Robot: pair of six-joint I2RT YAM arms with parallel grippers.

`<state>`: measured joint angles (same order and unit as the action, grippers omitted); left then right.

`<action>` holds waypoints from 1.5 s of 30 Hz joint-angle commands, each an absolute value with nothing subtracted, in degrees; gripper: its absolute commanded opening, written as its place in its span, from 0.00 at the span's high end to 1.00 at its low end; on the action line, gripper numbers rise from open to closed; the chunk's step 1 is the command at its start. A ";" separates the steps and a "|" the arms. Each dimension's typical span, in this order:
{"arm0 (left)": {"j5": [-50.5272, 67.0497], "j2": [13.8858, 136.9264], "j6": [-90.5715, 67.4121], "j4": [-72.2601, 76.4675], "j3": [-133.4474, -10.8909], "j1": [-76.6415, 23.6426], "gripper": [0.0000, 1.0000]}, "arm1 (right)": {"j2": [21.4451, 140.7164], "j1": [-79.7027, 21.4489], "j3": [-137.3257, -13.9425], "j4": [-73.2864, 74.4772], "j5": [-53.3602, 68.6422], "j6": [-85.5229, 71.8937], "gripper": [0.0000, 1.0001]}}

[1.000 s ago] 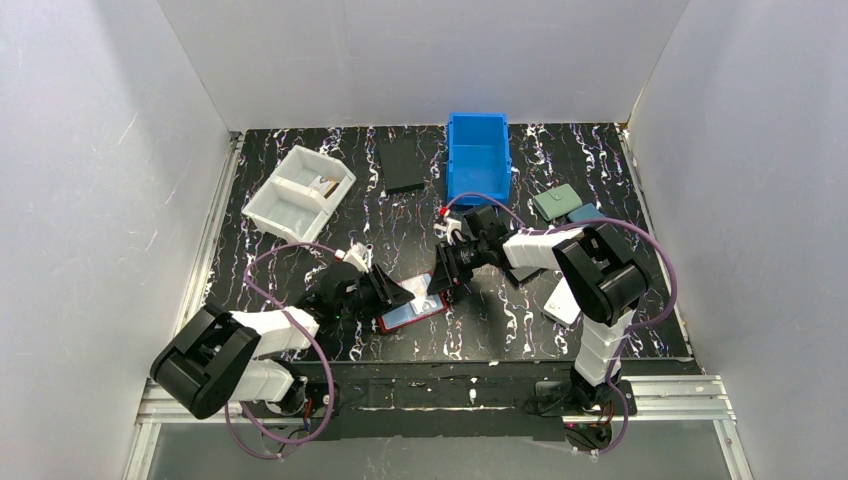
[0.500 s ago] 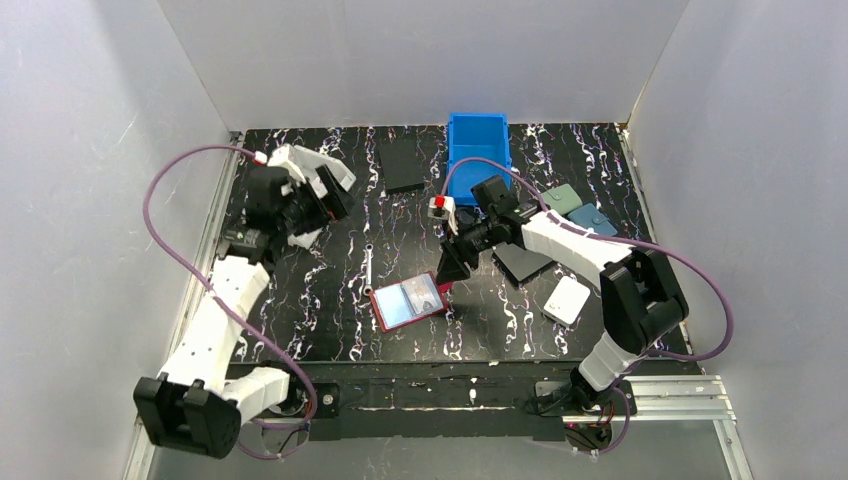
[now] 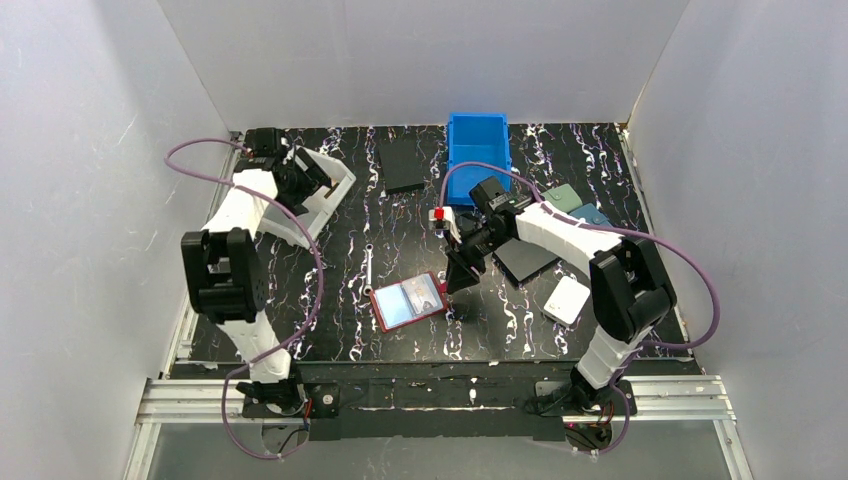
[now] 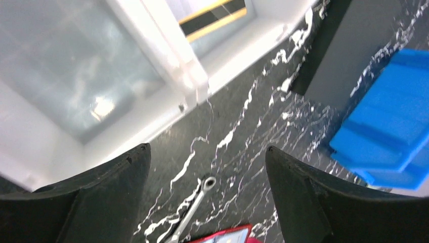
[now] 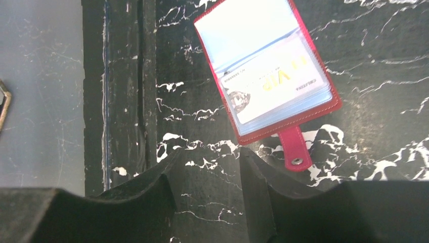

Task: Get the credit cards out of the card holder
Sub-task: Move the storage box to the center of the board.

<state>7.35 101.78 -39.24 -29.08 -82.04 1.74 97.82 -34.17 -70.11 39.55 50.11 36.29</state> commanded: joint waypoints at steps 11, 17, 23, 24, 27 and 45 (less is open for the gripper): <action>-1.37 118.96 -40.91 -38.03 -101.62 1.93 0.44 | 103.78 -33.40 -75.01 47.08 53.06 41.90 0.48; -1.75 121.72 -37.52 -40.26 -104.23 1.93 0.71 | 104.49 -33.31 -75.29 47.63 53.26 42.36 0.49; 2.46 117.30 -30.77 -41.64 -101.27 1.72 0.89 | 104.84 -33.15 -75.49 48.01 53.43 42.49 0.49; 4.10 115.49 -29.08 -41.70 -99.27 1.61 0.90 | 104.85 -33.14 -75.50 48.22 53.56 42.69 0.49; 11.18 107.06 -23.59 -42.38 -88.97 -0.15 0.94 | 105.03 -32.96 -75.85 49.35 53.83 43.90 0.49; -6.03 83.77 -18.27 -27.86 -59.19 -20.98 1.00 | 114.61 -32.74 -106.62 75.96 51.82 71.21 0.46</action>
